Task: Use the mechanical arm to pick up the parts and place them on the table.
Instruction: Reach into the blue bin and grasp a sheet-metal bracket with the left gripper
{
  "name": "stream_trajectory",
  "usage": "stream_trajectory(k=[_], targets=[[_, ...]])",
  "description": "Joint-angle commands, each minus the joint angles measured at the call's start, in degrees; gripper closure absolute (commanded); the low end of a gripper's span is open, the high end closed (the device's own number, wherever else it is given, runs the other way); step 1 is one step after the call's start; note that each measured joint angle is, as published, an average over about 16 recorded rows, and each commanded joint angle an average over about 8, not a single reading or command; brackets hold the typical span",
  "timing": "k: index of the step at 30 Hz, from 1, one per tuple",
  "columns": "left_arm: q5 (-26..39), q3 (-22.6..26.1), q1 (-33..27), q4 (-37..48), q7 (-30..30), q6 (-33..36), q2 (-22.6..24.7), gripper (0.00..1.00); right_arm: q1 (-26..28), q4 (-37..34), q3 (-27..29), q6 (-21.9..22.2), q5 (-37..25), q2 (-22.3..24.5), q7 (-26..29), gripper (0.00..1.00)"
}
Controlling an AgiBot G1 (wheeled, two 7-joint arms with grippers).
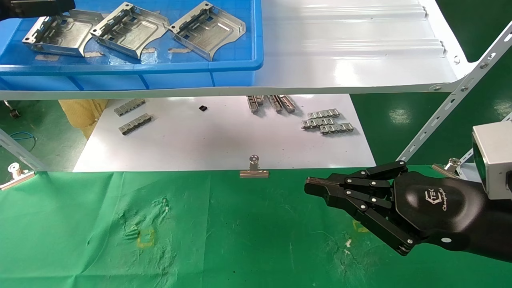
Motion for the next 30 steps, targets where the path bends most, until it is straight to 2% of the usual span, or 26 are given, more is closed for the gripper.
stream_trajectory(k=[1, 15, 30], targets=[[0.76, 0.27, -0.02, 0.33, -0.54, -0.78, -0.03, 1.0, 0.0, 0.0, 0.0, 0.0, 0.0, 0.0, 0.0, 1.0], [5.55, 2.81, -0.6, 0.74, -6.72, -1.61, 0.3, 1.0, 0.0, 0.0, 0.0, 0.0, 0.0, 0.0, 0.0, 1.0], [6.62, 3.37, -0.25, 0.77, -7.94, -1.49, -0.47, 1.0, 0.0, 0.0, 0.0, 0.0, 0.0, 0.0, 0.0, 1.0]])
